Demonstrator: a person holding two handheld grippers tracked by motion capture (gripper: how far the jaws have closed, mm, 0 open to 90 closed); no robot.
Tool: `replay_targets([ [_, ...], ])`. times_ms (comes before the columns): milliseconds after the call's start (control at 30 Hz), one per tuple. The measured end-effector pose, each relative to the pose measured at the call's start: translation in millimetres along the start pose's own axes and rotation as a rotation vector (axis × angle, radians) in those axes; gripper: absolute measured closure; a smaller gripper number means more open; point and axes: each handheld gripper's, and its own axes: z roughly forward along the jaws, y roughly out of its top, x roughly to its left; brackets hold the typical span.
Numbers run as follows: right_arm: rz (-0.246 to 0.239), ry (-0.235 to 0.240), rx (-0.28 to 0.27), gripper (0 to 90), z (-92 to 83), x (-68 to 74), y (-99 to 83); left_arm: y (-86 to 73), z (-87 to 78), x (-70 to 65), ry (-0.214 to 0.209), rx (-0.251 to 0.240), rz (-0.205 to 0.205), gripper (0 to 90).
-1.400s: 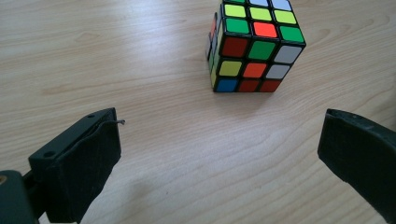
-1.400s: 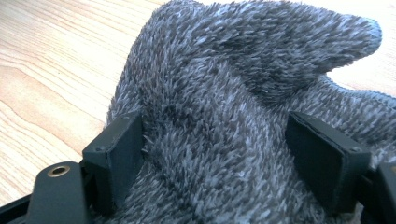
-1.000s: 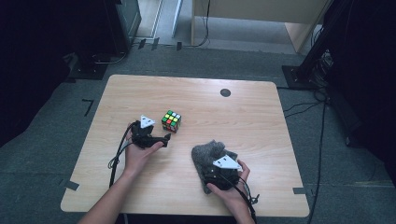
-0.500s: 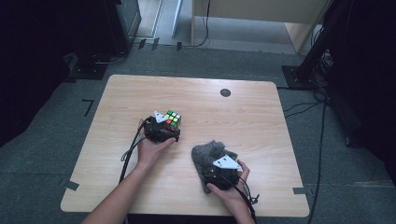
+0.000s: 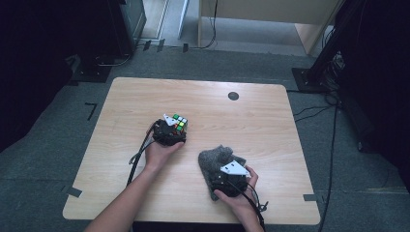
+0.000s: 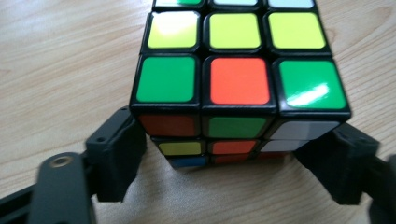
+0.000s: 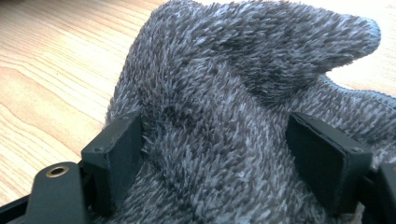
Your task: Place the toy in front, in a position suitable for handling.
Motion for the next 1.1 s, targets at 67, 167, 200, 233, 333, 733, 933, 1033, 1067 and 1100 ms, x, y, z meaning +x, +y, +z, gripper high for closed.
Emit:
replay_targets([
  [67,-0.003,-0.002,-0.001,20.1,0.0,0.3,0.0,0.0,-0.3,-0.5,0.000,-0.008,0.009,32.3],
  [167,-0.002,-0.002,0.000,21.5,0.0,1.1,0.1,-1.1,-1.8,-2.7,-0.001,-0.016,0.042,34.0],
  [200,-0.002,0.004,0.000,23.2,0.0,1.1,0.1,-1.6,-3.2,-3.6,-0.005,-0.020,0.057,34.1],
  [233,-0.002,0.012,0.000,24.9,-0.2,0.8,0.1,-2.0,-5.4,-4.4,-0.019,-0.026,0.061,34.1],
  [333,-0.008,0.014,-0.015,39.8,-1.1,0.4,-0.2,-2.6,-16.7,-7.7,-0.068,-0.061,0.060,34.3],
  [733,-0.021,0.028,-0.068,74.7,-7.2,4.3,0.9,-22.3,-81.3,-24.3,-0.184,-0.163,0.114,34.4],
  [933,0.014,0.073,-0.143,74.4,-25.6,2.9,13.3,-36.3,-104.7,-30.5,-0.189,-0.191,0.136,34.4],
  [1033,-0.010,0.050,-0.158,74.0,-37.0,3.0,24.6,-41.8,-114.4,-33.3,-0.192,-0.205,0.126,34.4],
  [1067,-0.012,0.042,-0.148,74.0,-39.9,1.3,29.2,-44.0,-117.5,-33.9,-0.201,-0.209,0.123,34.4],
  [1100,-0.008,0.040,-0.142,73.9,-42.1,-1.1,33.9,-46.2,-119.4,-35.1,-0.212,-0.209,0.128,34.4],
])
